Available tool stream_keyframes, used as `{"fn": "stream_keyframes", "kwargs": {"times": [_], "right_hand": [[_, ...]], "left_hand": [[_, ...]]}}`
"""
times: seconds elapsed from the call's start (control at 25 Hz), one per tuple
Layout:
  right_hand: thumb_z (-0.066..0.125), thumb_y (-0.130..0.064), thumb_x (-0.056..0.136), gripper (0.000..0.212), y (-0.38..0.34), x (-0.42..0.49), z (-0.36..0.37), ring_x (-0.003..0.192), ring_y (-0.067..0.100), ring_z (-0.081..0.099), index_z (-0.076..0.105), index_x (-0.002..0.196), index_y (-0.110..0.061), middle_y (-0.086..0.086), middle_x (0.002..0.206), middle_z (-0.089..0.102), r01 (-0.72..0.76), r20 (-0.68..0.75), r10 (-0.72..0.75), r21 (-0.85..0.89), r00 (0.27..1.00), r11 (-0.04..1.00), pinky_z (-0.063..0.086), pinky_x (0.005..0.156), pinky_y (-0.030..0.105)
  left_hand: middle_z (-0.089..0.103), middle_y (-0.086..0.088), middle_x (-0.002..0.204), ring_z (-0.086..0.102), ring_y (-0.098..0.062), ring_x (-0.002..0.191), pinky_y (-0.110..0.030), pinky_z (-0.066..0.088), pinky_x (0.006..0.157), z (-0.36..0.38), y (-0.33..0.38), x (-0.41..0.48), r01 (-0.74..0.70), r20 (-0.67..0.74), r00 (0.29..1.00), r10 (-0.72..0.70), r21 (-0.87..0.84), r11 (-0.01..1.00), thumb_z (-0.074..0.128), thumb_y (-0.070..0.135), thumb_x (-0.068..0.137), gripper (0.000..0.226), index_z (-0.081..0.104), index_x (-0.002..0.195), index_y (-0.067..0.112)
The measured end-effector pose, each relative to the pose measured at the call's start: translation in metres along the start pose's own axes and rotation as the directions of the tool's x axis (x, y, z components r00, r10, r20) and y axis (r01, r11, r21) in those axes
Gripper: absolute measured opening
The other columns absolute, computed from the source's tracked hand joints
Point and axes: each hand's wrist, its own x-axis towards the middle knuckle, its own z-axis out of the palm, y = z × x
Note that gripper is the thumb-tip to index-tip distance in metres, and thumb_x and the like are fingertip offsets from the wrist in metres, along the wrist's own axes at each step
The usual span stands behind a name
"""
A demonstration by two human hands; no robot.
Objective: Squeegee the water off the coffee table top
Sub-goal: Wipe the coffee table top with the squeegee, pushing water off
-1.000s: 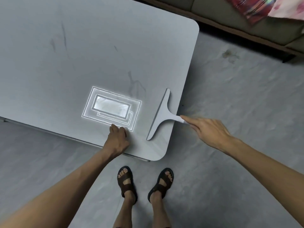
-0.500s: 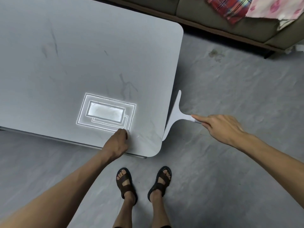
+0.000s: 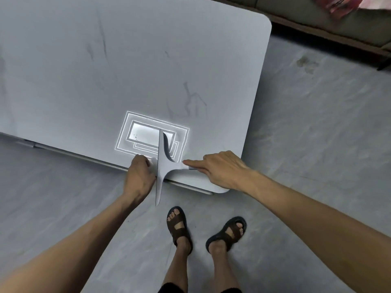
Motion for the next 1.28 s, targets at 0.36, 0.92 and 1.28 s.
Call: {"fn": "stream_keyframes", "kwargs": {"times": [0.36, 0.92, 1.28], "right_hand": [[0.031, -0.036, 0.103, 0.043, 0.036, -0.047, 0.026, 0.061, 0.02, 0.052, 0.025, 0.141, -0.055, -0.008, 0.072, 0.042, -0.081, -0.045, 0.08, -0.011, 0.996, 0.997, 0.034, 0.05, 0.03], [0.03, -0.045, 0.1, 0.041, 0.149, -0.207, 0.004, 0.067, 0.019, 0.062, 0.025, 0.136, -0.063, -0.007, 0.078, 0.058, -0.382, -0.045, 0.379, -0.133, 0.924, 0.915, 0.038, 0.05, 0.029], [0.024, -0.049, 0.099, 0.041, 0.049, -0.091, -0.029, 0.068, 0.021, 0.057, 0.024, 0.138, -0.06, -0.009, 0.083, 0.055, -0.038, 0.027, 0.041, -0.106, 0.999, 0.994, 0.028, 0.05, 0.03]], "left_hand": [[0.045, -0.018, 0.113, 0.048, -0.033, 0.096, -0.04, 0.045, 0.085, 0.036, 0.015, -0.019, -0.217, 0.208, 0.962, 0.177, 0.188, 0.958, 0.054, -0.002, 0.075, 0.025, 0.051, 0.1, -0.001], [0.053, -0.008, 0.095, 0.048, -0.027, 0.079, -0.033, 0.035, 0.066, 0.079, 0.087, -0.063, -0.274, 0.46, 0.866, 0.195, 0.11, 0.955, 0.052, 0.008, 0.082, 0.021, 0.045, 0.102, 0.008], [0.056, -0.002, 0.089, 0.055, -0.021, 0.073, -0.034, 0.045, 0.064, 0.021, 0.028, -0.04, 0.086, -0.03, 0.996, -0.089, -0.099, 0.991, 0.053, 0.013, 0.086, 0.012, 0.046, 0.095, 0.017]]}}
